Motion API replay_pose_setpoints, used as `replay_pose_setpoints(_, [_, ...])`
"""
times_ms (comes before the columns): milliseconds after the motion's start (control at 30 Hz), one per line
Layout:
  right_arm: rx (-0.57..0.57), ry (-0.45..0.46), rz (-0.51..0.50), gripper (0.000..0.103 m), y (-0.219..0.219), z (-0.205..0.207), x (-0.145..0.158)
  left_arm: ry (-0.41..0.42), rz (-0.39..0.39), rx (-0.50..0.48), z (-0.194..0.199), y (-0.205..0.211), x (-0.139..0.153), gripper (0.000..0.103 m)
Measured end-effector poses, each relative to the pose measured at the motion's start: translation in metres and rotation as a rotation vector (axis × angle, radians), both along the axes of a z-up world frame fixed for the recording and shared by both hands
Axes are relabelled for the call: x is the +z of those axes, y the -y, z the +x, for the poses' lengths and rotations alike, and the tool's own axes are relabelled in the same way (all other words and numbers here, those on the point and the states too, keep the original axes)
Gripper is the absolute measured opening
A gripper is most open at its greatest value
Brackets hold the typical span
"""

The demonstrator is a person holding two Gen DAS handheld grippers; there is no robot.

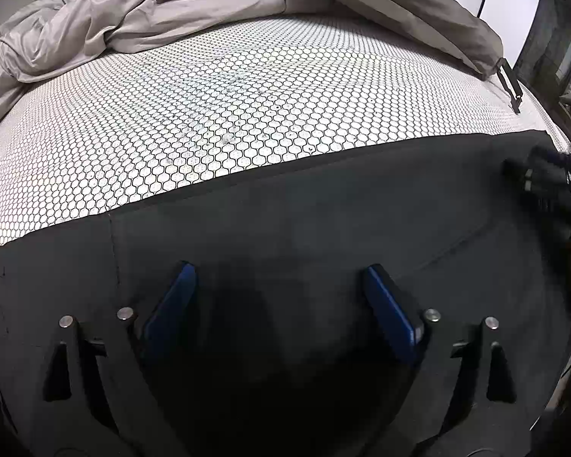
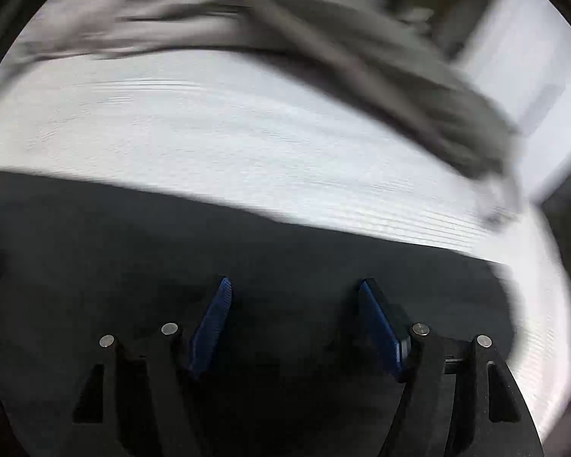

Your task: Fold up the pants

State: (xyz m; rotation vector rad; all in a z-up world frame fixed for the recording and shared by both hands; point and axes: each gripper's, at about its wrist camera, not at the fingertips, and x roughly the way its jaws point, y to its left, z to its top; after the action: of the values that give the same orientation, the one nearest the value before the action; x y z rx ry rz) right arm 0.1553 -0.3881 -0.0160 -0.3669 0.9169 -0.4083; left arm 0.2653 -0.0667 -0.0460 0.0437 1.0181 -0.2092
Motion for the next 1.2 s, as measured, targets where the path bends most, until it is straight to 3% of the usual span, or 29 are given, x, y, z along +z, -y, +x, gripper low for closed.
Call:
replay_pose_setpoints(33, [-0.076, 0.01, -0.004, 0.074, 0.023, 0.0, 0.0, 0.0, 0.002, -0.001, -0.001, 0.0, 0.0, 0.091])
replay_pose_setpoints(100, [-0.185, 0.031, 0.087, 0.074, 0.068, -0.007, 0.003, -0.001, 0.007, -0.008, -0.004, 0.0, 0.001, 0.092])
replay_pose_setpoints(233, [-0.176, 0.082, 0.223, 0.073, 0.086, -0.023, 0.02, 0.002, 0.004, -0.009, 0.001, -0.005, -0.002, 0.092])
replay_pose_setpoints(333, [-0.098, 0.11, 0.265, 0.069, 0.075, -0.046, 0.043, 0.022, -0.025, -0.036, 0.004, -0.01, 0.008, 0.084])
replay_pose_setpoints(433, [0.006, 0.083, 0.245, 0.067, 0.064, -0.052, 0.048, 0.047, -0.072, -0.118, -0.005, -0.001, 0.017, 0.084])
replay_pose_setpoints(500, [0.041, 0.01, 0.235, 0.06, 0.05, -0.048, 0.034, 0.023, -0.012, -0.154, -0.002, 0.008, 0.01, 0.084])
replay_pose_setpoints(567, [-0.009, -0.072, 0.153, 0.054, 0.052, -0.045, 0.014, 0.004, 0.035, -0.143, 0.002, 0.007, -0.001, 0.085])
replay_pose_setpoints(633, [-0.043, -0.061, 0.115, 0.054, 0.058, -0.05, 0.013, 0.003, 0.034, -0.118, 0.003, -0.004, 0.001, 0.086])
replay_pose_setpoints(733, [-0.074, -0.025, 0.142, 0.055, 0.065, -0.056, 0.023, 0.011, 0.056, -0.045, 0.004, -0.024, 0.002, 0.087])
replay_pose_setpoints(833, [0.014, -0.015, 0.186, 0.055, 0.036, -0.059, 0.03, 0.02, 0.044, -0.032, 0.003, -0.027, 0.008, 0.08])
replay_pose_setpoints(1000, [0.177, 0.005, 0.274, 0.055, -0.019, -0.052, 0.034, 0.047, 0.032, -0.117, -0.008, 0.012, 0.016, 0.08])
replay_pose_setpoints(1133, [0.224, -0.06, 0.332, 0.06, -0.07, -0.043, 0.017, 0.017, 0.009, -0.125, 0.001, 0.052, 0.006, 0.081])
replay_pose_setpoints(1200, [0.222, -0.109, 0.379, 0.06, -0.076, -0.029, 0.002, 0.018, 0.02, -0.113, 0.007, 0.055, -0.001, 0.084])
